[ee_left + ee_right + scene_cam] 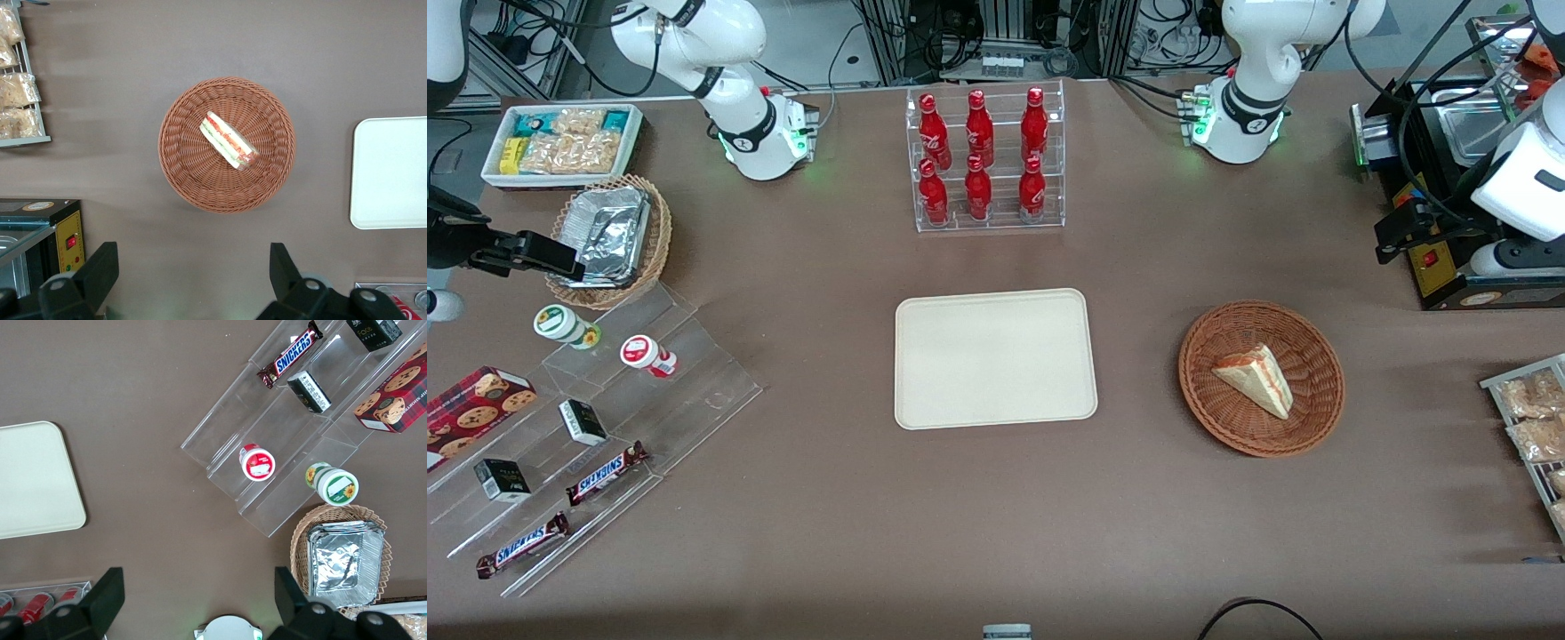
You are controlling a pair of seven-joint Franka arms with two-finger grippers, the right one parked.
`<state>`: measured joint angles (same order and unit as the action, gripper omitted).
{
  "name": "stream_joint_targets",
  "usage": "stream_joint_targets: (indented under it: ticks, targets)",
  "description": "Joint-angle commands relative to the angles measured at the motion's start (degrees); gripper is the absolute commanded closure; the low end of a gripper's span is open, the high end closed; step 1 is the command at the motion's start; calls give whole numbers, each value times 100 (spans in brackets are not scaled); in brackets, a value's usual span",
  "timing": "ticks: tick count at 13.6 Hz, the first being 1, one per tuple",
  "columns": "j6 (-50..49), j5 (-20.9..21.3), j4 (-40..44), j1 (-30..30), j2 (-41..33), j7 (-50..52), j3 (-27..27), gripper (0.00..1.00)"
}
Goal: Place sandwich from basket to tray
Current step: 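Move the left gripper down over the wrapped sandwich in the wicker basket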
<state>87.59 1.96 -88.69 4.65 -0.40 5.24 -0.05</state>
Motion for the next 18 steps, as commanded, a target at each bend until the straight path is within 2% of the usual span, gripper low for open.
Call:
stream_joint_targets:
  ticks: [1,6,9,12,18]
  targets:
    - [-41,-82,107,53,31,-102,75,0]
    - [231,-73,80,97,373,38,67,0]
    - [1037,-73,-235,185,742,590,32,0]
    - [2284,6,-1190,465,822,1328,23,0]
    - [4254,6,-2879,572,770,2857,31,0]
